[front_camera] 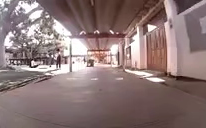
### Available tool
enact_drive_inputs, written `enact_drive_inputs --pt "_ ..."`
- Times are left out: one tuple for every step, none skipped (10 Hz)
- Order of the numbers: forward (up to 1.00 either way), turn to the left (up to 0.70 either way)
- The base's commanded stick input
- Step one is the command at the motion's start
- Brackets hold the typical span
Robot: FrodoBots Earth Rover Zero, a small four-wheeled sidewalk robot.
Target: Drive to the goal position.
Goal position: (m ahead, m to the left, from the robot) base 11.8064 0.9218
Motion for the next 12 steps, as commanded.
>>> enact_drive_inputs --pt "0.50 0.00" --pt "0.50 0.00" --pt "0.50 0.00" --pt "0.50 0.00" --pt "0.50 0.00" --pt "0.50 0.00" --pt "0.50 0.00" --pt "0.50 0.00" --pt "0.50 0.00" --pt "0.50 0.00" --pt "0.50 0.00" --pt "0.50 0.00"
